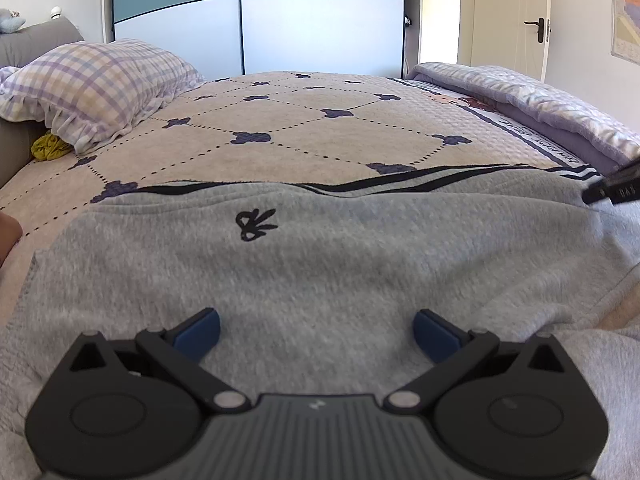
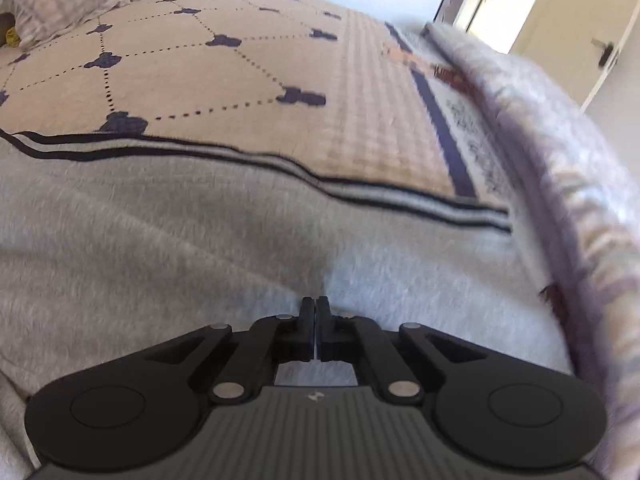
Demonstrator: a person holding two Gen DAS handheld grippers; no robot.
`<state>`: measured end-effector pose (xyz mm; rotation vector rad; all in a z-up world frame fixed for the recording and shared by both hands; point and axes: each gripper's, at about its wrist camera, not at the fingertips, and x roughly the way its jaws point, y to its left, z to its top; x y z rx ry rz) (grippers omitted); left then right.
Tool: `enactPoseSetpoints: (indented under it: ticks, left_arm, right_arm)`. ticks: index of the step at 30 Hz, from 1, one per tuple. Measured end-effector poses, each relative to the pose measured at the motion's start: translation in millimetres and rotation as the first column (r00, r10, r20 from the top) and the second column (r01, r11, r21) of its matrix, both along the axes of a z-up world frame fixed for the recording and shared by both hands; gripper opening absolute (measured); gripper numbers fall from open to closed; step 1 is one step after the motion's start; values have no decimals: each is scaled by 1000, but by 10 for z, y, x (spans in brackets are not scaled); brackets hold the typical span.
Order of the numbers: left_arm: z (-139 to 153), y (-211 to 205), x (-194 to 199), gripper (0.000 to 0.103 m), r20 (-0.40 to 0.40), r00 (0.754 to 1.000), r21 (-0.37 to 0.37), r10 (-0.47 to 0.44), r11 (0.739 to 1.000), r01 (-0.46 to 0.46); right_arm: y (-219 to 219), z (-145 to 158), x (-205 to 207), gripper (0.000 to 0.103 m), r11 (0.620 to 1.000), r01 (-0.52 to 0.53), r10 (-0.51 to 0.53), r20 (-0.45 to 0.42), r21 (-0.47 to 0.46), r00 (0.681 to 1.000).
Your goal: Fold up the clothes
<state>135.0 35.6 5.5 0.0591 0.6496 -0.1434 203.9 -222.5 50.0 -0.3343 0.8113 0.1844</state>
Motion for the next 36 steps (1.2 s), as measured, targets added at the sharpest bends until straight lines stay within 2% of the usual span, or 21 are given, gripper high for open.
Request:
enactPoseSetpoints:
  ticks: [2,3,4,6,9,12,13,15,17,19,21,23,24,25,26,27,29,31,34,35,36]
  left_arm:
    - [0,-1,-2,103,0,1000,0,0,1000,0]
    - [0,-2,-2,103,0,1000,0,0,1000,0]
    - [0,-3,-2,103,0,1000,0,0,1000,0]
    - [0,-3,-1,103,0,1000,0,0,1000,0]
    - [-1,-4,-2,103,0,1000,0,0,1000,0]
    - [0,-4,2,103,0,1000,0,0,1000,0]
    - [1,-5,3,103,0,1000,0,0,1000,0]
    - [1,-7,3,103,0,1000,0,0,1000,0]
    - [1,-9,3,103,0,1000,0,0,1000,0]
    - [0,-14,0,103,0,1000,-2,0,1000,0]
    - [0,-12,-1,103,0,1000,-2,0,1000,0]
    - [-2,-10,-2,103,0,1000,-3,-1,1000,1]
    - [-3,-9,-2,103,-1,1000,-3,-1,1000,1]
    - [-4,-9,-2,103,-1,1000,-3,0,1000,0]
    - [-5,-5,-2,103,-1,1000,-4,0,1000,0]
    - [-5,-1,-1,103,-1,1000,-4,0,1000,0]
    - [-4,-2,-1,103,-1,1000,-4,0,1000,0]
    - [-3,-1,1,103,-1,1000,-4,0,1000,0]
    - [-4,-4,1,103,-1,1000,-4,0,1000,0]
    - [-4,-5,-1,103,-1,1000,-4,0,1000,0]
    - [-4,-7,0,103,-1,1000,-4,0,1000,0]
  right_arm:
    - [135,92,81,24,997,-77,77,19,21,997]
    - [203,138,122,51,993,-116,115,29,31,993]
    - [271,185,162,63,987,-154,152,39,40,988]
    - [514,93,325,63,974,-223,224,21,-36,974]
    - [767,-110,567,55,947,-298,295,-43,-121,954]
    - [803,-160,612,17,932,-354,345,-112,-76,932]
    - [841,-142,590,7,925,-368,357,-112,-95,927]
    - [896,-108,554,4,916,-378,368,-91,-138,925]
    - [872,-14,563,3,929,-344,344,-30,-133,939]
    - [765,154,628,3,967,-248,252,55,-66,966]
    - [677,202,734,2,984,-178,177,56,12,983]
    - [756,-3,818,2,986,-151,153,9,-73,988]
    - [822,-125,838,0,977,-140,142,3,-162,990]
    - [902,-272,845,0,943,-108,123,30,-316,992]
    - [945,-404,856,0,880,-44,99,93,-472,991]
    - [893,-399,867,0,882,0,65,123,-470,990]
    - [710,-253,886,1,950,55,-18,122,-307,992]
    - [640,-116,765,4,989,-18,31,82,-148,996]
    - [688,-21,468,8,987,-145,147,28,-63,989]
    - [697,0,377,11,984,-175,175,11,-40,984]
    - [671,21,310,32,979,-203,204,-23,25,979]
